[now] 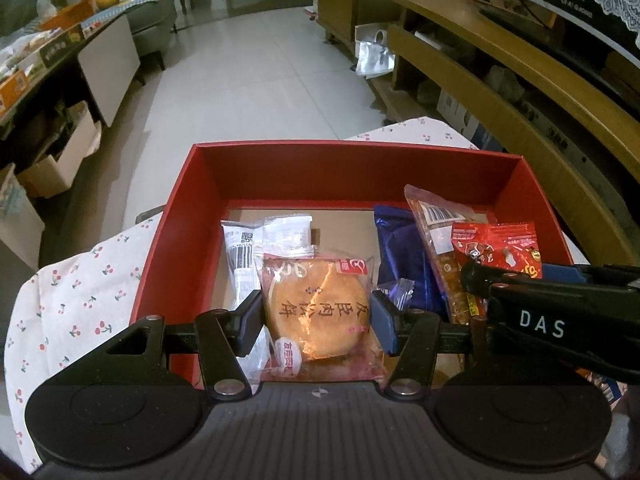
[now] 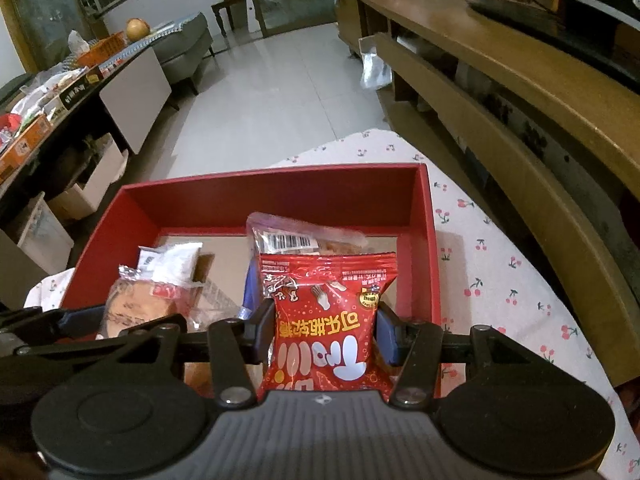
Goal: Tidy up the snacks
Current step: 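Lower the orange cake and red candy bag into the box and open both tools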
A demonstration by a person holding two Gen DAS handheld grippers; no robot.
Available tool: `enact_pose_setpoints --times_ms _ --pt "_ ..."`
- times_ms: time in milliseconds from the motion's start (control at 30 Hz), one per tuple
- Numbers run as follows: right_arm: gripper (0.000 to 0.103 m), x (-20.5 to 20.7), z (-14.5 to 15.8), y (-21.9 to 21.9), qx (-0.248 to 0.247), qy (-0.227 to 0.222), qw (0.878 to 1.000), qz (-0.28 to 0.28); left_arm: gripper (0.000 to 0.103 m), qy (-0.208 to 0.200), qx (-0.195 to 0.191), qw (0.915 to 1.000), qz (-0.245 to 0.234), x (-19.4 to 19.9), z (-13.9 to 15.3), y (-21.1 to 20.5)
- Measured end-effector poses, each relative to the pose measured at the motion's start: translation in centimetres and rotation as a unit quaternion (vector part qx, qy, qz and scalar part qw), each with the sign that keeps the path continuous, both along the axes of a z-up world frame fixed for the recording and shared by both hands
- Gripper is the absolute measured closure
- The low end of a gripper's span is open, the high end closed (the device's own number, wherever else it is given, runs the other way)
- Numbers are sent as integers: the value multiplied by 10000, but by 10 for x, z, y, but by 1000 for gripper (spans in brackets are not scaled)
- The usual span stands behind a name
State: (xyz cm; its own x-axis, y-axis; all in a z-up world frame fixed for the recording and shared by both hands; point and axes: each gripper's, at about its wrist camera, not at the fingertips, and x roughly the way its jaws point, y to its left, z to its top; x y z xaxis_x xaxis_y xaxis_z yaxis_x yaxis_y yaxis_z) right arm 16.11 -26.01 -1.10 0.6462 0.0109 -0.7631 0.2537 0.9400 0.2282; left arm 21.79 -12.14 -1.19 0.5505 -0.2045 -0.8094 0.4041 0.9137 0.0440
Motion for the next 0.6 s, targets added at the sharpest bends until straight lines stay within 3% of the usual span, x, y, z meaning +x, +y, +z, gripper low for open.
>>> enact_pose_setpoints --times_ms 600 --pt "41 -4 7 1 -102 -81 9999 66 36 -33 -41 10000 30 -1 7 4"
